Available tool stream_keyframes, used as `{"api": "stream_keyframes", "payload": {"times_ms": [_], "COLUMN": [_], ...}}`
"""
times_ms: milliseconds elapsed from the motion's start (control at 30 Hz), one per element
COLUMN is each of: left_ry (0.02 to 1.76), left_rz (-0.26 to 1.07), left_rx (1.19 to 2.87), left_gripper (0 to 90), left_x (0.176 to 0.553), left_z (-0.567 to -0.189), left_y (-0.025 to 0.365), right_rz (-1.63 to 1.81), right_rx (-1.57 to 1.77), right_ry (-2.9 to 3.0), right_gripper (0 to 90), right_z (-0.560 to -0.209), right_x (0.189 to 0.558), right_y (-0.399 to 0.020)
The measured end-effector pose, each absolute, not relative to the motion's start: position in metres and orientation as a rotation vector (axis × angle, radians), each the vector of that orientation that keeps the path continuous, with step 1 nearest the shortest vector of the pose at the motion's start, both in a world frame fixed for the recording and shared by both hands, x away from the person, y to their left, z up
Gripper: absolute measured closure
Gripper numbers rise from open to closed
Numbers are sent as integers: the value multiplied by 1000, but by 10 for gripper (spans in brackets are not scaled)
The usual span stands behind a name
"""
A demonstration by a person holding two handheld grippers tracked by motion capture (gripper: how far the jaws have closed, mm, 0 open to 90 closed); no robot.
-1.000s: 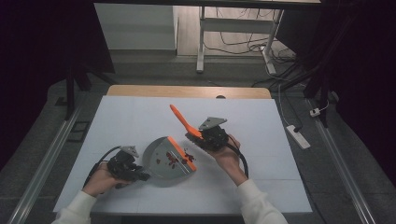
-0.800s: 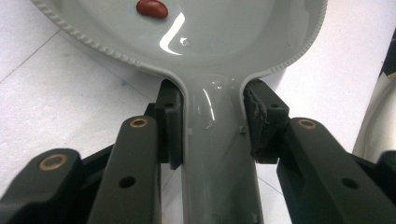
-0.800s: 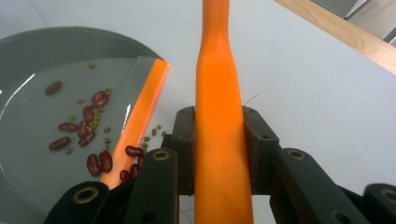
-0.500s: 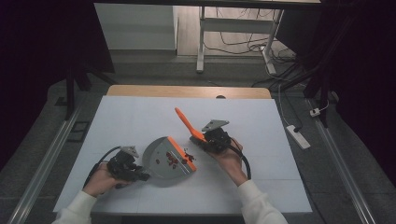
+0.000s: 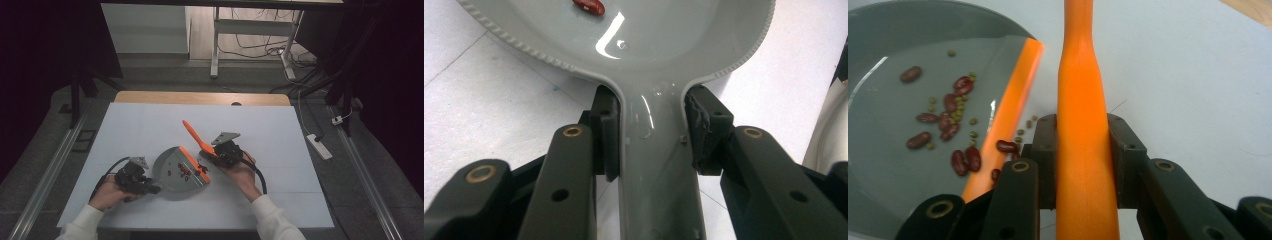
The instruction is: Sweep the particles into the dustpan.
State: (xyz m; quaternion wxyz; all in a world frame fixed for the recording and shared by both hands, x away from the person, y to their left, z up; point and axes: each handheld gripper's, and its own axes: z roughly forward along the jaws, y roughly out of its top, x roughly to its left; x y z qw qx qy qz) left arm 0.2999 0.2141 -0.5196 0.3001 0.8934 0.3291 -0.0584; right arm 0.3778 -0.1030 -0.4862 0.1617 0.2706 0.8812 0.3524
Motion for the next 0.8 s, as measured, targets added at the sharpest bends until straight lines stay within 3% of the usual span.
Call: {"api": "stream_keyframes", "payload": {"times_ms": [800], "left_ry": [876], "left_rz": [-150], "left_rx": [2371], "left_gripper": [623], "left_x": [300], "left_z": [-521], "left_y": [212], "right_rz": [1175], "right_rx": [633], "right_ry": [2617], "right_gripper": [694], "right_z": [-480], "right_x": [353], "right_y": [-65]}}
